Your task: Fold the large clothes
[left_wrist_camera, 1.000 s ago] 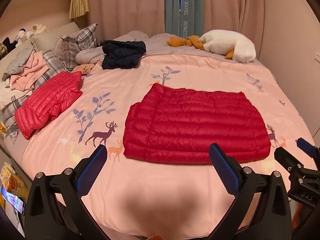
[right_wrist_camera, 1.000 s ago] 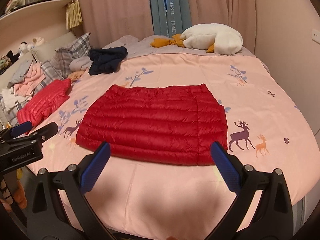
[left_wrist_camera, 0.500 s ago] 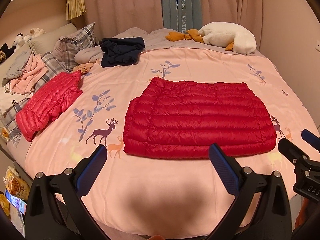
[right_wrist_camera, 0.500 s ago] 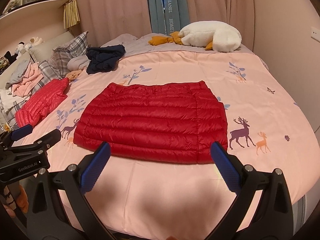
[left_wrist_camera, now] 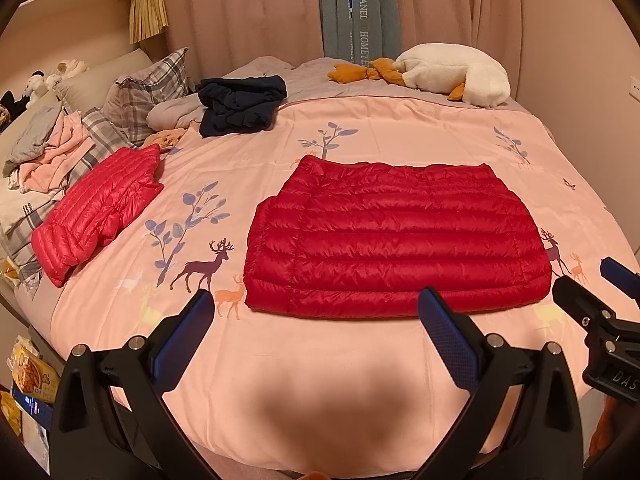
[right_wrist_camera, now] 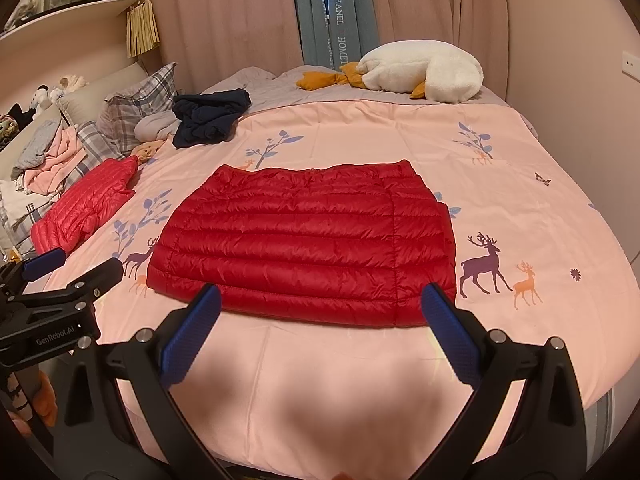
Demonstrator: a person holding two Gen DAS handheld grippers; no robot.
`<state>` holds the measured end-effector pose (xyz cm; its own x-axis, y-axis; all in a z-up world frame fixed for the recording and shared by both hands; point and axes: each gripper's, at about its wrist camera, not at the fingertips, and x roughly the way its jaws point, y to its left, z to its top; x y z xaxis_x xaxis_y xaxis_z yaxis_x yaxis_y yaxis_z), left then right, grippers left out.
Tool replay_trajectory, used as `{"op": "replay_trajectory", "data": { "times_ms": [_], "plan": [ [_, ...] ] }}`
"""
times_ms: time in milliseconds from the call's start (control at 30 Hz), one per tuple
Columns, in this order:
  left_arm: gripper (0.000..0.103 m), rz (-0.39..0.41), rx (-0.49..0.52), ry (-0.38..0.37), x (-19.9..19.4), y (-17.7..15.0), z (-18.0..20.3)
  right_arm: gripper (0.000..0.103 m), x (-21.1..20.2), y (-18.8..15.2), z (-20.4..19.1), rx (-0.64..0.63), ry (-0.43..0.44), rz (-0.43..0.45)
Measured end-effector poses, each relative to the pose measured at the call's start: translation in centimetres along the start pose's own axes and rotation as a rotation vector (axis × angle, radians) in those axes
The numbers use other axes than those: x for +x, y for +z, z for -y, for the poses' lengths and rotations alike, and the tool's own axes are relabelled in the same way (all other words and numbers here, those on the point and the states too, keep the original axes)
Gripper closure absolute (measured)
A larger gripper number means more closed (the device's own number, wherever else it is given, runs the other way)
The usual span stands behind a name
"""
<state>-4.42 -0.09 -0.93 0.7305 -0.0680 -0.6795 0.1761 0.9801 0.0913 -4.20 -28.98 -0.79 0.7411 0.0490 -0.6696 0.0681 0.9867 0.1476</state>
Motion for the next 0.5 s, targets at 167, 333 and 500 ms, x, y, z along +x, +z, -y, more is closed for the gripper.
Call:
{"op": "replay_trajectory", "data": {
  "times_ms": [167, 333, 500],
  "plan": [
    [0.001, 0.016, 0.007, 0.004, -0.25, -0.01, 0.24, 0.002, 0.00, 0.01, -0.06, 0.001, 0.002, 0.001],
    [0.001, 0.011, -0.008, 0.005, -0.22, 0.11, 0.12, 0.002, -0.10, 0.00, -0.33, 0.002, 0.007, 0.007],
    [0.001, 0.004, -0.013, 0.000, -0.05, 0.14, 0.02, 0.002, -0.11, 0.01, -0.41, 0.001, 0.011, 0.008]
  ]
}}
